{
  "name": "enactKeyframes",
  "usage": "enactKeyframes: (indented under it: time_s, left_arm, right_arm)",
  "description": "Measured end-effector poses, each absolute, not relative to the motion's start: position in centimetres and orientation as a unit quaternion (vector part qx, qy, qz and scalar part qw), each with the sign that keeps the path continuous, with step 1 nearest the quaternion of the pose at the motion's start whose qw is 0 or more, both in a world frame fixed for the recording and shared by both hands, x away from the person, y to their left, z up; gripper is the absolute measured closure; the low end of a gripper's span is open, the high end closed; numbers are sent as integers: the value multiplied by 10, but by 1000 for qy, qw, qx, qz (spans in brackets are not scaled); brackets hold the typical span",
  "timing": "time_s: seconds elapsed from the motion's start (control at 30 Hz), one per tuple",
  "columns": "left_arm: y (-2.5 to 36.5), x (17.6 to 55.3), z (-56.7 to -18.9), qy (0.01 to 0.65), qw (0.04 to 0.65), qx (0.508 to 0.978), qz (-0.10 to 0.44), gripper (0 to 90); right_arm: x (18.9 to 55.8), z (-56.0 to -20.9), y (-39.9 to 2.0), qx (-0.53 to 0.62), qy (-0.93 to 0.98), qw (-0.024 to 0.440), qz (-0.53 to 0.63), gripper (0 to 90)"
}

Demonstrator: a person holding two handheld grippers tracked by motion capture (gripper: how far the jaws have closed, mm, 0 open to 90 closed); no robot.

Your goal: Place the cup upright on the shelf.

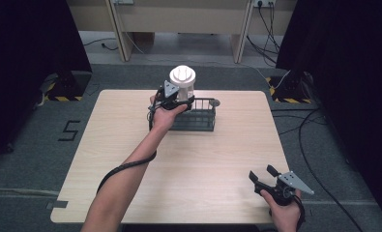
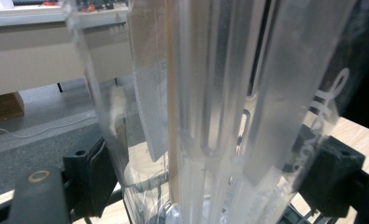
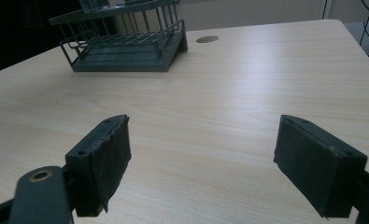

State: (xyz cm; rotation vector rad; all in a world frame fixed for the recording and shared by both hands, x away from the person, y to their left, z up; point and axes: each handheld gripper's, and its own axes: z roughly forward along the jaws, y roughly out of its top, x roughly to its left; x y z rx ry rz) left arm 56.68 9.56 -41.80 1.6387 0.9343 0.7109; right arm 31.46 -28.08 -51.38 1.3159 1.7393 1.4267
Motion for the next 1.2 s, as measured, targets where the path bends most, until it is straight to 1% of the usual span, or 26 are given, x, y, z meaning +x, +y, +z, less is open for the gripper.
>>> enactKeyframes:
  time_s: [0.63,1.2]
  left_arm:
    - [84,570,-443,413,514,694,288,177]
    - [83,569,-452,417,501,699,293,176]
  right_arm:
    - [315,-514,-281,487,645,262,527,191]
    - [315,-514,-281,487,645,263,527,191]
